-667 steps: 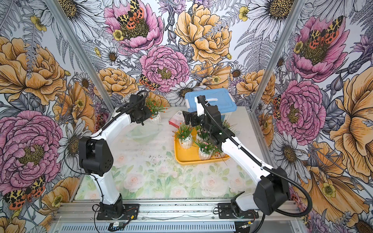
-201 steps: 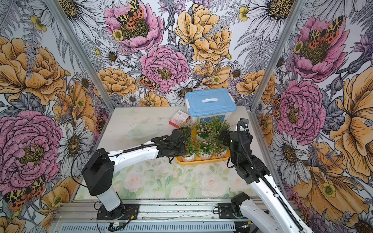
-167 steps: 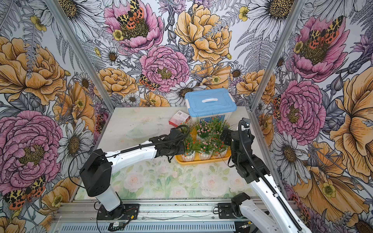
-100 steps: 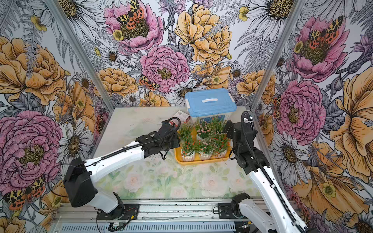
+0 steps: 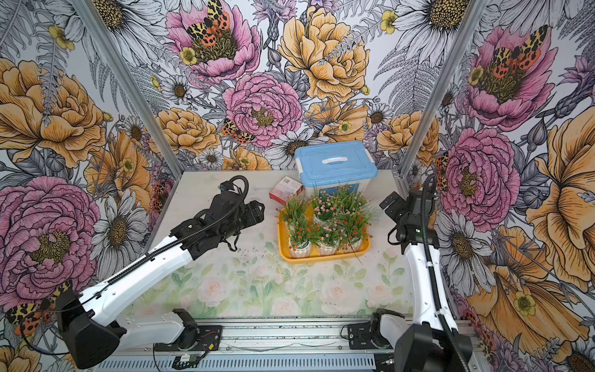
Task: Put the potted gypsophila into the storage box
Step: Place the baby's breath potted plant at the storage box, then move the storage box to the center of the board.
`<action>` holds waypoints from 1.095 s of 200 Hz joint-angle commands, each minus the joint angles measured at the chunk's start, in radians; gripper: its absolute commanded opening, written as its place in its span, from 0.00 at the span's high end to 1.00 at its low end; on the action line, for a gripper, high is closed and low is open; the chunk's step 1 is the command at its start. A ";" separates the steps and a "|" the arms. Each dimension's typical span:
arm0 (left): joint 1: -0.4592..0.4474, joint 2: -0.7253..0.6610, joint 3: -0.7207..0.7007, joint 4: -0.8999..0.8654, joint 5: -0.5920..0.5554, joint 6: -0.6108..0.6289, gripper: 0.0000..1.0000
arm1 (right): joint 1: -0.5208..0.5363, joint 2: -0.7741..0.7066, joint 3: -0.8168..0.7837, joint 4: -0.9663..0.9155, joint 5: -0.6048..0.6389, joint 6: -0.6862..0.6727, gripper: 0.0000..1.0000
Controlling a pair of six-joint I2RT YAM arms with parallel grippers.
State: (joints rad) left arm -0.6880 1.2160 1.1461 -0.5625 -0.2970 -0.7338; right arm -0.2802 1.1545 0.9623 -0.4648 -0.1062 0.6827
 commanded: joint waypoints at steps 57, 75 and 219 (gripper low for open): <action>0.095 -0.040 -0.070 0.138 0.055 0.055 0.01 | -0.052 0.246 -0.216 0.510 -0.434 0.283 0.01; 0.117 -0.024 -0.057 0.138 0.076 0.062 0.01 | -0.051 0.320 -0.249 0.641 -0.502 0.342 0.01; 0.169 0.044 -0.046 0.138 0.193 0.038 0.16 | 0.105 0.438 -0.313 0.889 -0.560 0.419 0.01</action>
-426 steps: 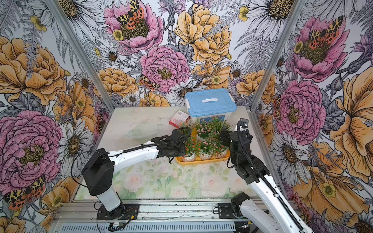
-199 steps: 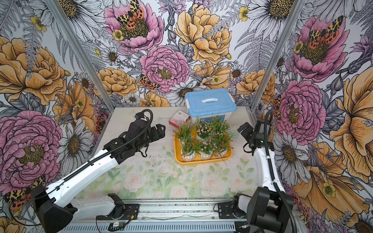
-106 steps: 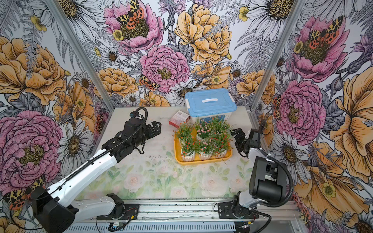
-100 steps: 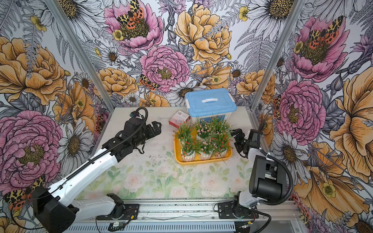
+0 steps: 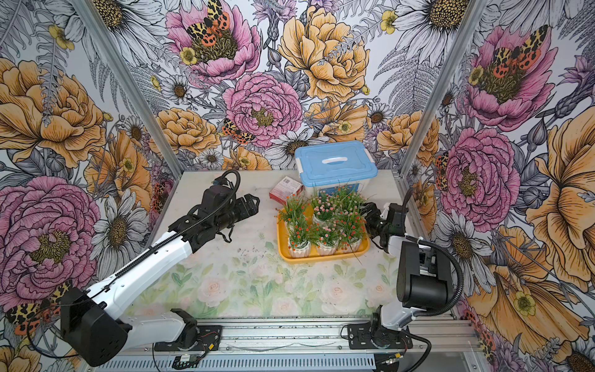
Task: Put the potted gypsophila into the storage box
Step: Move the storage box to the center of the board.
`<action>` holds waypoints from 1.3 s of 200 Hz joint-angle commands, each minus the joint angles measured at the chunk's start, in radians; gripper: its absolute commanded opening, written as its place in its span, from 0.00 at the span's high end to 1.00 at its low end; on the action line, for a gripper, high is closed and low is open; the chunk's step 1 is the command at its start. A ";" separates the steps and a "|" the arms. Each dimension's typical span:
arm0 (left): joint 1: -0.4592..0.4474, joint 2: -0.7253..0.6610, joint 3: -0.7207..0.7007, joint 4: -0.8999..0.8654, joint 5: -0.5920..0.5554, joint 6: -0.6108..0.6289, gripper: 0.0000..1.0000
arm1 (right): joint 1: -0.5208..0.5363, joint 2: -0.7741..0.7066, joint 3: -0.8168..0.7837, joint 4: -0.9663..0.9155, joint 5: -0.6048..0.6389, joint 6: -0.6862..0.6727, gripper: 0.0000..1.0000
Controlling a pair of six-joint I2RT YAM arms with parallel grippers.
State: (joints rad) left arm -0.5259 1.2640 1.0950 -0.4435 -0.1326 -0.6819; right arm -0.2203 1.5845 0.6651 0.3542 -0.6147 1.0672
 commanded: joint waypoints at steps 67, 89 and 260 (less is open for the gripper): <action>0.026 -0.064 -0.097 -0.002 -0.027 -0.107 0.16 | 0.156 0.019 0.006 0.105 -0.034 0.046 0.00; 0.031 -0.094 -0.124 -0.004 -0.045 -0.120 0.16 | 0.191 0.028 0.010 0.114 -0.040 0.043 0.01; 0.260 -0.083 -0.282 -0.029 -0.017 -0.153 0.15 | 0.444 0.094 0.097 0.065 -0.050 -0.047 0.01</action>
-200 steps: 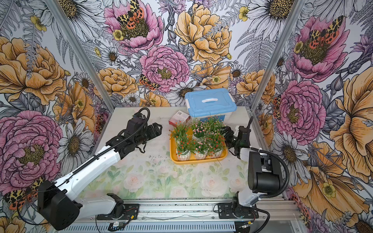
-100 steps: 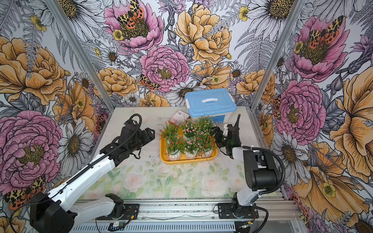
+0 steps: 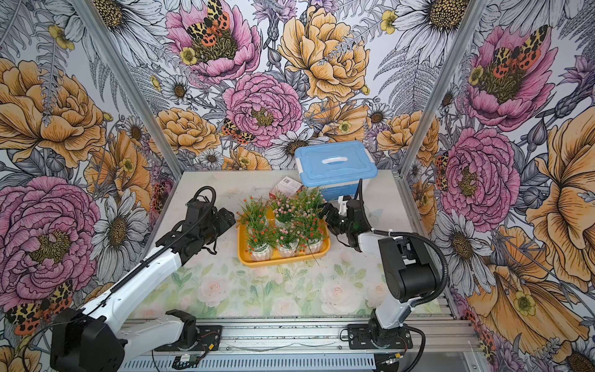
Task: Put the potted gypsophila into the storage box
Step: Move the storage box to the center of the board.
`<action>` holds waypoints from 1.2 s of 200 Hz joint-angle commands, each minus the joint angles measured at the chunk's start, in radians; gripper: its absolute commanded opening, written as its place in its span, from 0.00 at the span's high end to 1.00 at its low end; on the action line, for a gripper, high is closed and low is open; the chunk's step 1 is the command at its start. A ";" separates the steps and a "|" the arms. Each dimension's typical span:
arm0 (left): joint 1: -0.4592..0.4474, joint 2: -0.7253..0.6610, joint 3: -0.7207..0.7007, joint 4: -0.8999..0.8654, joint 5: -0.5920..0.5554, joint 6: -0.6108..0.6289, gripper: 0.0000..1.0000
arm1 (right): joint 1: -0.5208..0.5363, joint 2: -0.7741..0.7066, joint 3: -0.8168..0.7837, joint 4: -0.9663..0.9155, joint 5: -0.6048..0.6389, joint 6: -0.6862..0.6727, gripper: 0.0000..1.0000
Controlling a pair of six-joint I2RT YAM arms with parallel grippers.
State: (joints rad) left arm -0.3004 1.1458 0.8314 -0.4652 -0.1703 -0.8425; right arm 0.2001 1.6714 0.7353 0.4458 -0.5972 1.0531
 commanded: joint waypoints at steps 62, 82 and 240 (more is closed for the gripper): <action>0.080 0.149 -0.033 0.067 0.179 0.022 0.14 | 0.086 0.004 0.146 -0.256 -0.057 -0.190 0.01; 0.070 0.215 -0.012 0.097 0.240 0.041 0.14 | 0.102 -0.002 0.146 -0.262 -0.046 -0.197 0.01; -0.181 0.065 -0.207 0.109 0.216 -0.131 0.26 | 0.243 -0.262 0.044 -0.427 0.007 -0.285 0.00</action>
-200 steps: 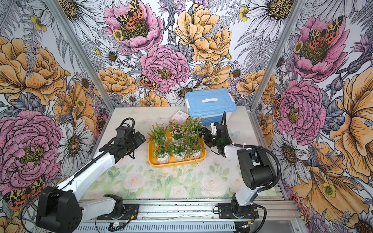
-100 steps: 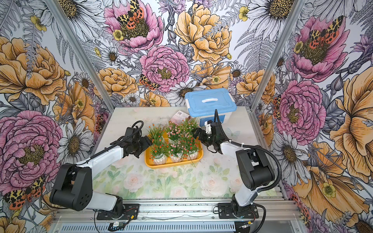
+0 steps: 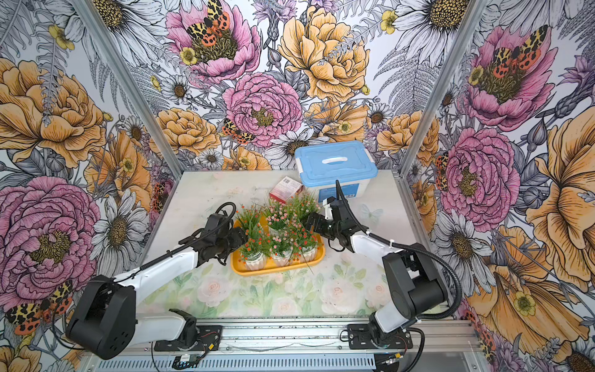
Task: Put the potted gypsophila into the storage box
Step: Move the storage box to the center of the board, then reset both arms
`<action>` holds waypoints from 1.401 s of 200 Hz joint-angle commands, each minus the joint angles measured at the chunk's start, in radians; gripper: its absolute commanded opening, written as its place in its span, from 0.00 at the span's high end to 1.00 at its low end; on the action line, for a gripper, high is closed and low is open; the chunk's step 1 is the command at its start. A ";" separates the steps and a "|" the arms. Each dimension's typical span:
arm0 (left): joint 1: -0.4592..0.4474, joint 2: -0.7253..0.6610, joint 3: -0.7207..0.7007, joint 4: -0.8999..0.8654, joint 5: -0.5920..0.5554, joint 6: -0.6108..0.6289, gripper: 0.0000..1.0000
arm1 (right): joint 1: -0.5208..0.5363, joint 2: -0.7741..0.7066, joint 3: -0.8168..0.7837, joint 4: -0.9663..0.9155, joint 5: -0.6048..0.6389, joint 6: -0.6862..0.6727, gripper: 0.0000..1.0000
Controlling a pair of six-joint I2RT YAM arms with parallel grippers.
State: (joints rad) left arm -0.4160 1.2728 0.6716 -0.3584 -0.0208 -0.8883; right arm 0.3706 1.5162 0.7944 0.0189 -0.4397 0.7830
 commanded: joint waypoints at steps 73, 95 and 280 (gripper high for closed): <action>-0.040 -0.259 -0.119 -0.095 -0.004 -0.089 0.22 | 0.112 -0.218 -0.129 -0.023 -0.076 -0.004 0.00; 0.003 -0.222 -0.042 -0.163 -0.008 -0.008 0.15 | 0.101 -0.249 -0.140 -0.048 -0.007 -0.025 0.01; 0.414 -0.293 -0.181 0.528 -0.150 0.737 0.01 | -0.530 -0.378 0.019 -0.321 0.854 -0.315 0.00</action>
State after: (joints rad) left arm -0.0082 0.9546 0.6353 -0.1661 -0.1131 -0.3298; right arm -0.1333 1.1336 0.8330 -0.2687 0.1974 0.5648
